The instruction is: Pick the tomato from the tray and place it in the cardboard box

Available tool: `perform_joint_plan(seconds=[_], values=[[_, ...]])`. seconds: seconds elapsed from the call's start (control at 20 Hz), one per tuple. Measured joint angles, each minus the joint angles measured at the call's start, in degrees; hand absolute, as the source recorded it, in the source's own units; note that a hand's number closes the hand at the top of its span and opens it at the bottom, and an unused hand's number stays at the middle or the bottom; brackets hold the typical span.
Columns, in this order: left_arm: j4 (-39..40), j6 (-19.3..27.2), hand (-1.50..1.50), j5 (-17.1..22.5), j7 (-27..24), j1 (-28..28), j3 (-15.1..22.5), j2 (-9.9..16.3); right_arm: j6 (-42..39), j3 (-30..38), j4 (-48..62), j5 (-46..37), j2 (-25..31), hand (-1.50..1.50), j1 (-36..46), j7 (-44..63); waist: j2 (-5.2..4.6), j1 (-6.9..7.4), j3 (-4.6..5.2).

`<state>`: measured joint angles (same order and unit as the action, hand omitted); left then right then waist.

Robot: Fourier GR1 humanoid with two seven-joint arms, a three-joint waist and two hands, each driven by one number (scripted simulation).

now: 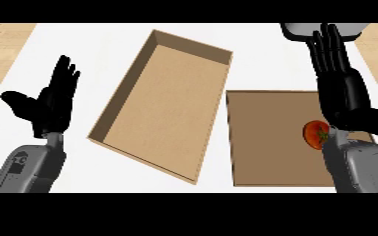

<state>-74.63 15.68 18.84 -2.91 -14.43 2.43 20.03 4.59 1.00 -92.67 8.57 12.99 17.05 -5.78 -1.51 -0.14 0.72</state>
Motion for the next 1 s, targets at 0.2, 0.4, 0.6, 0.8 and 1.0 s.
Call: perform_joint_plan(seconds=[0.2,0.4,0.6,0.8,1.0], values=[[2.1,0.4,0.0,-4.1,0.3,1.4,0.0,4.3,-8.1,2.2,2.1,3.8,3.5,-1.5,-5.7,-5.0,0.87,-0.32,-0.54],[4.1,1.3,0.0,-9.0,0.7,3.8,0.8,9.3,-14.1,3.1,2.2,-1.8,13.2,-1.5,-9.0,-9.7,1.22,-0.79,-0.35],[4.7,1.6,0.0,-11.8,1.3,5.5,2.1,11.2,-14.9,3.0,8.3,-10.4,18.1,-1.5,-15.3,-22.4,0.95,-0.61,-0.86],[4.6,1.5,0.0,-13.3,1.9,5.9,2.8,12.2,-20.0,5.3,18.6,-8.4,18.4,-1.5,-18.6,-39.8,0.97,0.06,-1.1],[3.6,1.2,0.0,-14.4,3.4,5.7,3.5,12.8,-19.0,6.6,28.4,-11.3,21.5,-1.5,-16.7,-49.3,1.04,0.97,-1.11]])
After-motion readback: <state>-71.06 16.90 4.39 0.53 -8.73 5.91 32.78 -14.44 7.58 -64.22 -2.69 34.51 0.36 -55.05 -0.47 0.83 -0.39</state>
